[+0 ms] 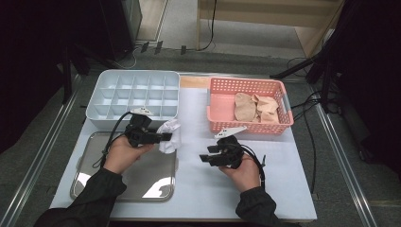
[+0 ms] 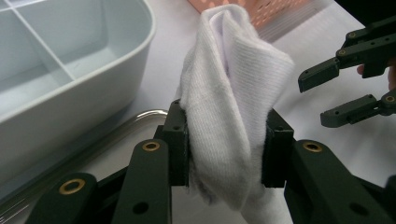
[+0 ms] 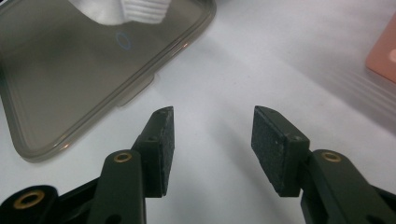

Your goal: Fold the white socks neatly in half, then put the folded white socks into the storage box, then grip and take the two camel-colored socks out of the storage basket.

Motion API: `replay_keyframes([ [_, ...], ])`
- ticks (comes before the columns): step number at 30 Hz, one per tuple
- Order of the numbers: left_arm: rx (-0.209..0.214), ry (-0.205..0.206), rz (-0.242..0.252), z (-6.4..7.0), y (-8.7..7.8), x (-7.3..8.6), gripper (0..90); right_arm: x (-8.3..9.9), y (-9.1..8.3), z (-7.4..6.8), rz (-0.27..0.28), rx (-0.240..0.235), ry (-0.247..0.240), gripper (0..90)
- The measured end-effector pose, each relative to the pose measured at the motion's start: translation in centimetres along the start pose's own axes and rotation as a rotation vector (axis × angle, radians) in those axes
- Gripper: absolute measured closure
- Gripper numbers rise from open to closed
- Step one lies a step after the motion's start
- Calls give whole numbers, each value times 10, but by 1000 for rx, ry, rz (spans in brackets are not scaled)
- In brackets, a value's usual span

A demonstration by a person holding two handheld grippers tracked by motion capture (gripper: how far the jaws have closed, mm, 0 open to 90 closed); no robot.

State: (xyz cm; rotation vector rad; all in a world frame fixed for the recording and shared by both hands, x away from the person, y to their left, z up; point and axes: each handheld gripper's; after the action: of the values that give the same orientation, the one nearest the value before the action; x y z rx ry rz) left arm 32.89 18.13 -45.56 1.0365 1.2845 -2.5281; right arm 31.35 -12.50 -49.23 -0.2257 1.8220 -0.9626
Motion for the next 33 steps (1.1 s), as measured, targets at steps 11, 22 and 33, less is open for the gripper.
replay_keyframes([
  [11,-28,-30,37,-14,-20,-7,642,-3,3,3,-5,-5,-4,509],
  [22,-45,-52,56,-21,-27,-18,642,-4,7,2,-16,-7,-8,508],
  [33,-97,-78,86,-36,-31,-48,642,-5,7,1,-6,-8,-1,508],
])
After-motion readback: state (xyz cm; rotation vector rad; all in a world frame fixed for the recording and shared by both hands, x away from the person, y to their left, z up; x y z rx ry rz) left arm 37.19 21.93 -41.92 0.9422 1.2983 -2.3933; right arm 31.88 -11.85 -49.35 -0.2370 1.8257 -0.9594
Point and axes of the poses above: each handheld gripper's, and its own axes: y roughly forward along the jaws, x roughly out of its underside, z roughly to its right, and after that the axes turned 8 degrees about -y, right-handed
